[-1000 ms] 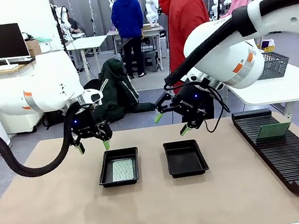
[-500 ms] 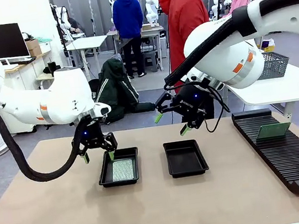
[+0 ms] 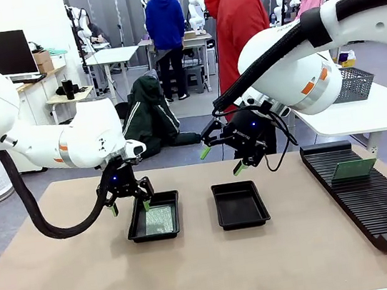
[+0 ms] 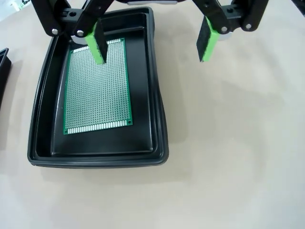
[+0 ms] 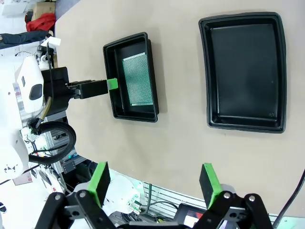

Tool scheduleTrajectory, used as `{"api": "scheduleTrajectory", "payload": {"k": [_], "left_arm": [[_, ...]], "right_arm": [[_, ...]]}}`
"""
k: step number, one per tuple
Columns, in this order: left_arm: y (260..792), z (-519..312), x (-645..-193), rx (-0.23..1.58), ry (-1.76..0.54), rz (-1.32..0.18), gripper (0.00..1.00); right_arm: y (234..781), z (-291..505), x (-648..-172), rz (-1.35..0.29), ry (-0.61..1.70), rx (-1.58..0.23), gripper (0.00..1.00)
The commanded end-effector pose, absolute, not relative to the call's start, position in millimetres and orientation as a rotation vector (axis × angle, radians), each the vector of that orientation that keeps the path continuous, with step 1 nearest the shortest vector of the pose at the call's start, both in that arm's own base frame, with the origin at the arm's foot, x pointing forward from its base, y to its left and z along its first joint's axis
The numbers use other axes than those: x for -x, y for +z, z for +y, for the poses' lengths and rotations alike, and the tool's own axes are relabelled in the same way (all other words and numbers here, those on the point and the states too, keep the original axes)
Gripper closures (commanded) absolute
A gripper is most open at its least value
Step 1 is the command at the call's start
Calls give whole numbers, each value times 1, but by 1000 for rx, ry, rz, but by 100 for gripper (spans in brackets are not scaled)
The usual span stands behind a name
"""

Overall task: Inspect and transfer BCBs to ESD trays.
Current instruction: Pick up the ESD tray and place it on the left side of the table.

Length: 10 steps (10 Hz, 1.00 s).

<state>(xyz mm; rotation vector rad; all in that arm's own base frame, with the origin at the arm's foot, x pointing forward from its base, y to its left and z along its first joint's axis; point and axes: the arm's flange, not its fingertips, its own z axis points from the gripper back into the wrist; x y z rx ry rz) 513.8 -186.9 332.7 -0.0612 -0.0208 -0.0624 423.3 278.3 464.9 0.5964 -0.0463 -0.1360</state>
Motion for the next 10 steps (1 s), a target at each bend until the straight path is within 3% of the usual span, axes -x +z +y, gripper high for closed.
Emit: {"api": "scheduleTrajectory", "payload": {"k": [1, 10], "left_arm": [[334, -187, -512, 59, -64, -15, 0], [317, -185, -521, 74, -62, -6, 0]], "right_arm": [[465, 279, -426, -50, -142, -588, 0], [465, 279, -426, -50, -142, -588, 0]]}}
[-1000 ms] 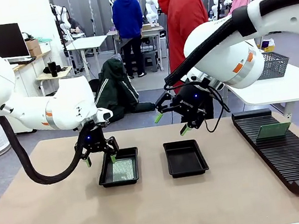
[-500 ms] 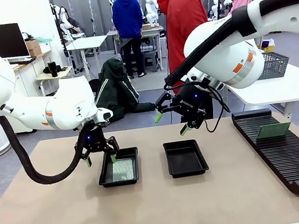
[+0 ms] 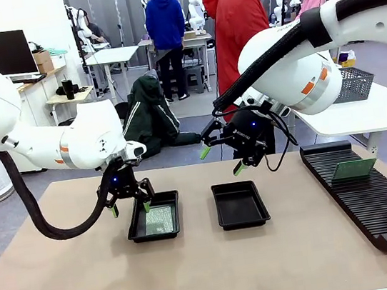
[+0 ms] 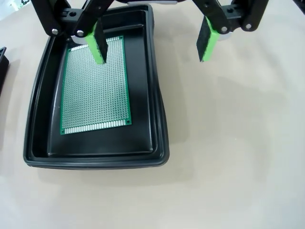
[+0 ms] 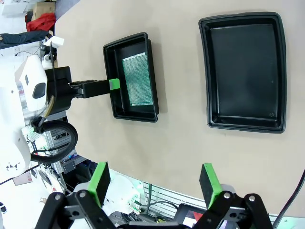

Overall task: Inspect and transfer BCBs to ESD trays.
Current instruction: Pick up the ESD tray and place it on the left side of the table.

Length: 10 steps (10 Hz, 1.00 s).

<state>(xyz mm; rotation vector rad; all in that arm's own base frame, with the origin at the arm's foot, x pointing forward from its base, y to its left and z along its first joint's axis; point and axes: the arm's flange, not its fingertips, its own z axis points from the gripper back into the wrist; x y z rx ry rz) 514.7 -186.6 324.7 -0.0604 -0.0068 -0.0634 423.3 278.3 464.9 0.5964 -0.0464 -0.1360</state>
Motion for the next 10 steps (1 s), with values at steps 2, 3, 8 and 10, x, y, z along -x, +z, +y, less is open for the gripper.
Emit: {"api": "scheduleTrajectory", "payload": {"k": [2, 3, 8, 10], "left_arm": [[310, -182, -526, 67, -51, 10, 0], [307, -182, -528, 81, -47, 3, 0], [305, -183, -527, 114, -64, -20, 7], [306, -184, -527, 113, -59, -20, 11]], "right_arm": [[465, 279, -426, -50, -142, -588, 0], [465, 279, -426, -50, -142, -588, 0], [465, 279, -426, -50, -142, -588, 0], [465, 279, -426, -50, -142, -588, 0]]}}
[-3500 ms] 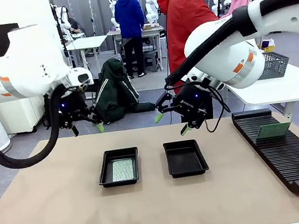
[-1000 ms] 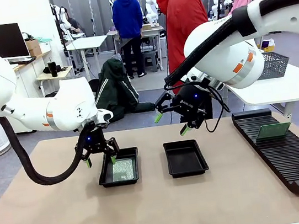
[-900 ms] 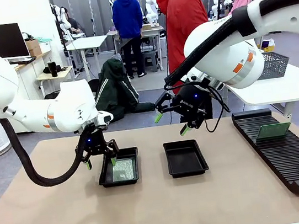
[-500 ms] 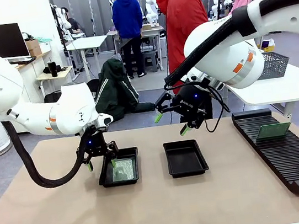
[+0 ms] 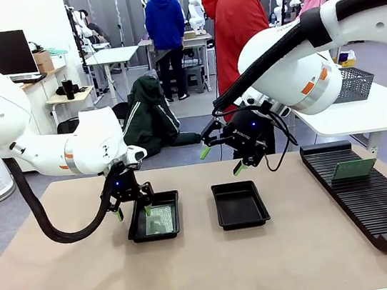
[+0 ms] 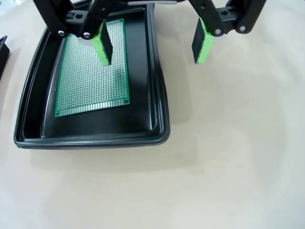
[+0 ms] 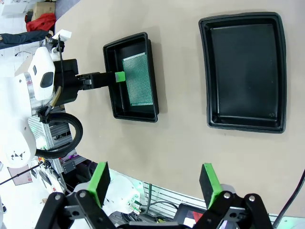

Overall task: Inspect and transfer BCBs to ESD trays.
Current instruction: Pick up the ESD tray and place it on the left side of the table.

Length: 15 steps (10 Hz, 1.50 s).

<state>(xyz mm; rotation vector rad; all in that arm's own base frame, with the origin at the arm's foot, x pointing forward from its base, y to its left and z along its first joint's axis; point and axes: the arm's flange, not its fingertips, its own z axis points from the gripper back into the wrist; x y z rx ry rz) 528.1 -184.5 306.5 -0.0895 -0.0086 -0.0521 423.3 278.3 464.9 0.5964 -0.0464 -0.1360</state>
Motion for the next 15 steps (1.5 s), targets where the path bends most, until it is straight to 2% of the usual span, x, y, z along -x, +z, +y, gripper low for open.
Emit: {"api": "scheduleTrajectory", "payload": {"k": [1, 4, 5, 6, 7, 8, 9, 10, 11, 12, 13, 14, 15], "left_arm": [[306, -184, -528, 106, -51, -15, 10], [305, -182, -529, 99, -70, -23, 24], [306, -182, -528, 98, -73, -30, 24], [307, -182, -528, 92, -73, -34, 34], [308, -182, -528, 89, -71, -43, 27], [308, -181, -528, 94, -75, -46, 46], [309, -181, -529, 92, -77, -44, 41], [309, -181, -529, 90, -80, -48, 60], [309, -182, -530, 86, -80, -46, 55], [309, -182, -531, 87, -76, -48, 75], [309, -181, -531, 90, -81, -51, 71], [310, -181, -530, 90, -82, -50, 92], [310, -181, -531, 91, -85, -47, 88]], "right_arm": [[465, 279, -426, -50, -142, -588, 0], [465, 279, -426, -50, -142, -588, 0], [465, 279, -426, -50, -142, -588, 0], [465, 279, -426, -50, -142, -588, 0], [465, 279, -426, -50, -142, -588, 0], [465, 279, -426, -50, -142, -588, 0], [465, 279, -426, -50, -142, -588, 0], [465, 279, -426, -50, -142, -588, 0], [465, 279, -426, -50, -142, -588, 0], [465, 279, -426, -50, -142, -588, 0], [465, 279, -426, -50, -142, -588, 0], [465, 279, -426, -50, -142, -588, 0], [465, 279, -426, -50, -142, -588, 0]]}}
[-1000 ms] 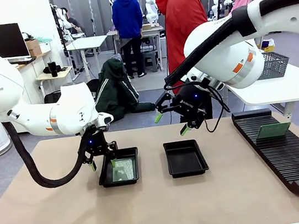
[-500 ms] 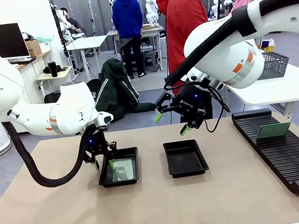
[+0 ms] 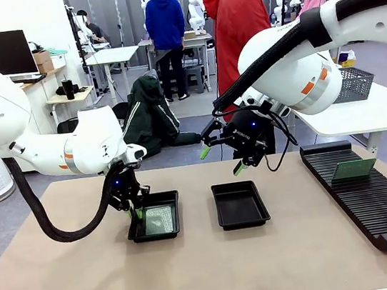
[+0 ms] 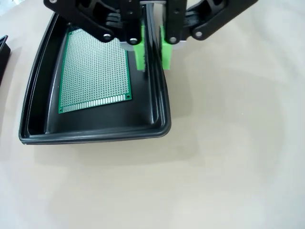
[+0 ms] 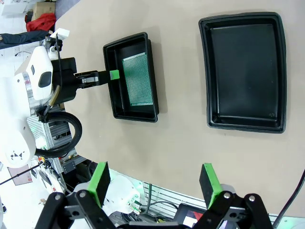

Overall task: Inspect and transfer BCBs to ESD trays.
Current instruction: Pick up the ESD tray and place it on the left side of the table.

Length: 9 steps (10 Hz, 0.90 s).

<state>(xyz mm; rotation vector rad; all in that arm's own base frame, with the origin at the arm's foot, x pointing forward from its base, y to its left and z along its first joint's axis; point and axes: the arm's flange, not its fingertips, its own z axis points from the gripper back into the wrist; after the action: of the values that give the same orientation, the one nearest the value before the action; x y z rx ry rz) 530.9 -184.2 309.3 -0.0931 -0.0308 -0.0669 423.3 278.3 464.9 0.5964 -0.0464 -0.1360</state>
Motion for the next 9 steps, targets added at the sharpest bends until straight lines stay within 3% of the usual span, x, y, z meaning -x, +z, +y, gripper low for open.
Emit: {"api": "scheduleTrajectory", "payload": {"k": [1, 9], "left_arm": [[310, -181, -531, 89, -83, -45, 100], [310, -184, -532, 94, -67, -33, 100]], "right_arm": [[465, 279, -426, -50, -142, -588, 0], [465, 279, -426, -50, -142, -588, 0]]}}
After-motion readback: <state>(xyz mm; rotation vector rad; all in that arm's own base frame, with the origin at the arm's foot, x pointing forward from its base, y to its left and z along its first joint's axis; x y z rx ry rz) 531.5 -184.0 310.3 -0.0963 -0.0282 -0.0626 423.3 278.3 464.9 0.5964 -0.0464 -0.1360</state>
